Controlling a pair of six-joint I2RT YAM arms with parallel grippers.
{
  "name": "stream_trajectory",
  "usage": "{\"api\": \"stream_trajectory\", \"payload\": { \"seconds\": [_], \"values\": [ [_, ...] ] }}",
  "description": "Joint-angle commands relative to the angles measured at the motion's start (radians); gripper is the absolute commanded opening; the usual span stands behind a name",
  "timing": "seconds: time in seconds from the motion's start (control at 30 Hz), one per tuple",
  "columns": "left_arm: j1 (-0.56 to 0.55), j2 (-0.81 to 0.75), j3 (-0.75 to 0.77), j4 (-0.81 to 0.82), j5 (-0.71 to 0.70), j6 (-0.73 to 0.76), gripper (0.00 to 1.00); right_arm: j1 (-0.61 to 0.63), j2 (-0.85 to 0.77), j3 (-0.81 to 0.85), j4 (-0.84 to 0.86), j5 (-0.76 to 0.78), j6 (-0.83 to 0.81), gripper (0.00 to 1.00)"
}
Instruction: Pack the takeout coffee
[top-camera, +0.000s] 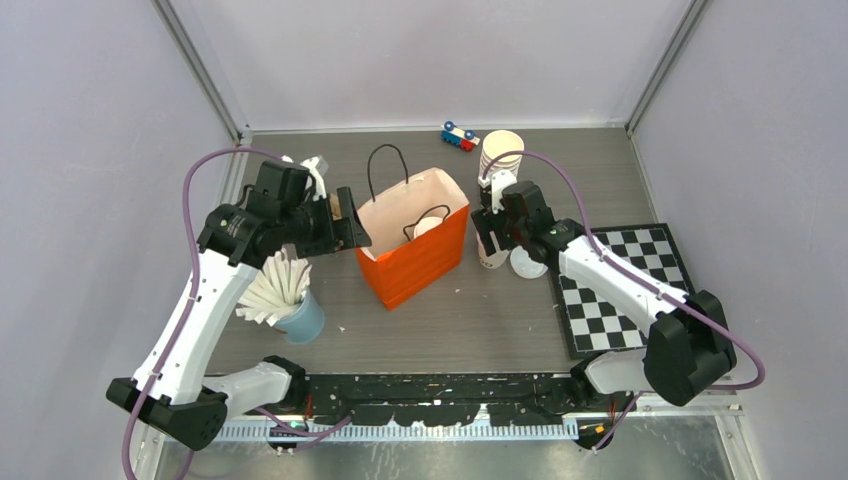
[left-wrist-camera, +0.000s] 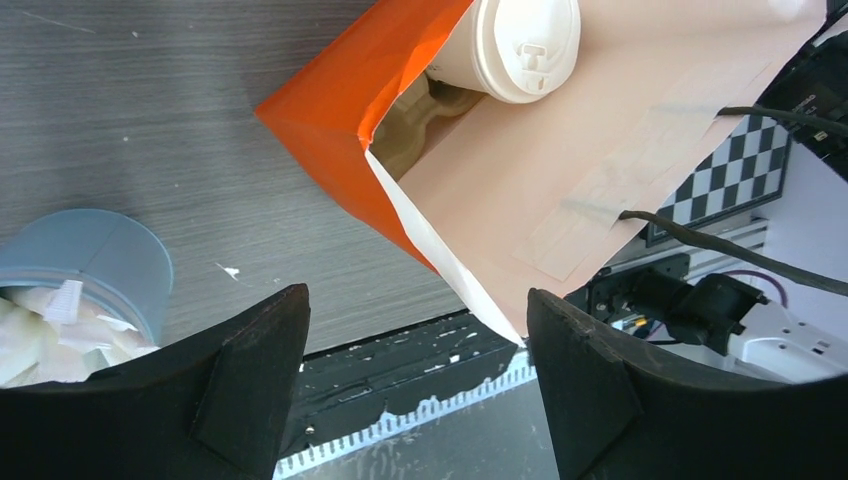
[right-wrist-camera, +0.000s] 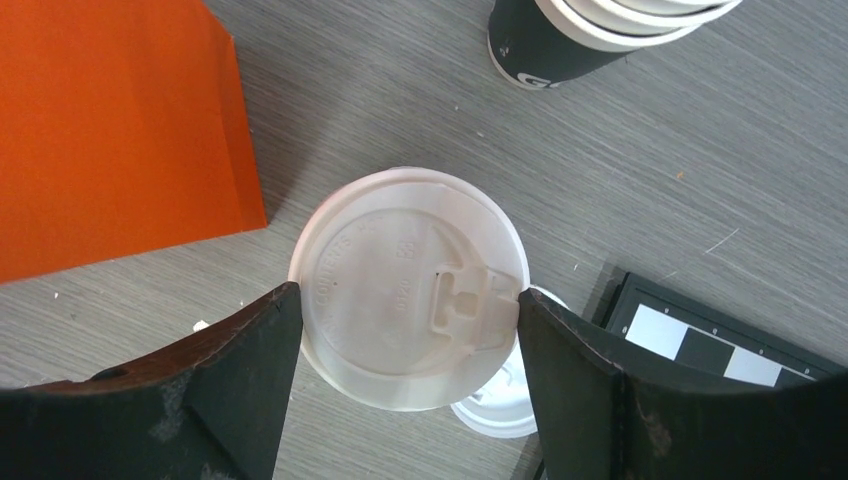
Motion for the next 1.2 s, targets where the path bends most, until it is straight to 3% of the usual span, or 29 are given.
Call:
{"api": "stream_trajectory", "payload": {
  "seconds": [0.0, 0.3, 0.7, 0.87, 1.17],
  "values": [
    [0.005, -0.026, -0.017, 0.035, 0.049, -0.081, 0.79, 0.005, -0.062, 0.022, -0.033, 0.012, 0.042, 0.73],
    [0.005, -0.009, -0.072, 0.093, 0.062, -0.172, 0.63, 0.004, -0.128, 0.090, -0.119, 0.046, 0.067, 0.73],
    [0.005, 0.086, 0.031, 0.051, 0.009, -0.106, 0.49, 0.004, -0.178, 0.220, -0.250, 0.090, 0.057, 0.73],
    [0.005, 0.103, 0.046, 0.055, 0.002, -0.103, 0.36, 0.004, -0.213, 0.235, -0.288, 0.099, 0.053, 0.74],
    [0.005, 0.107, 0.071, 0.023, 0.064, -0.017, 0.04, 0.003, -0.239, 0.316, -0.354, 0.141, 0.035, 0.74]
  ]
}}
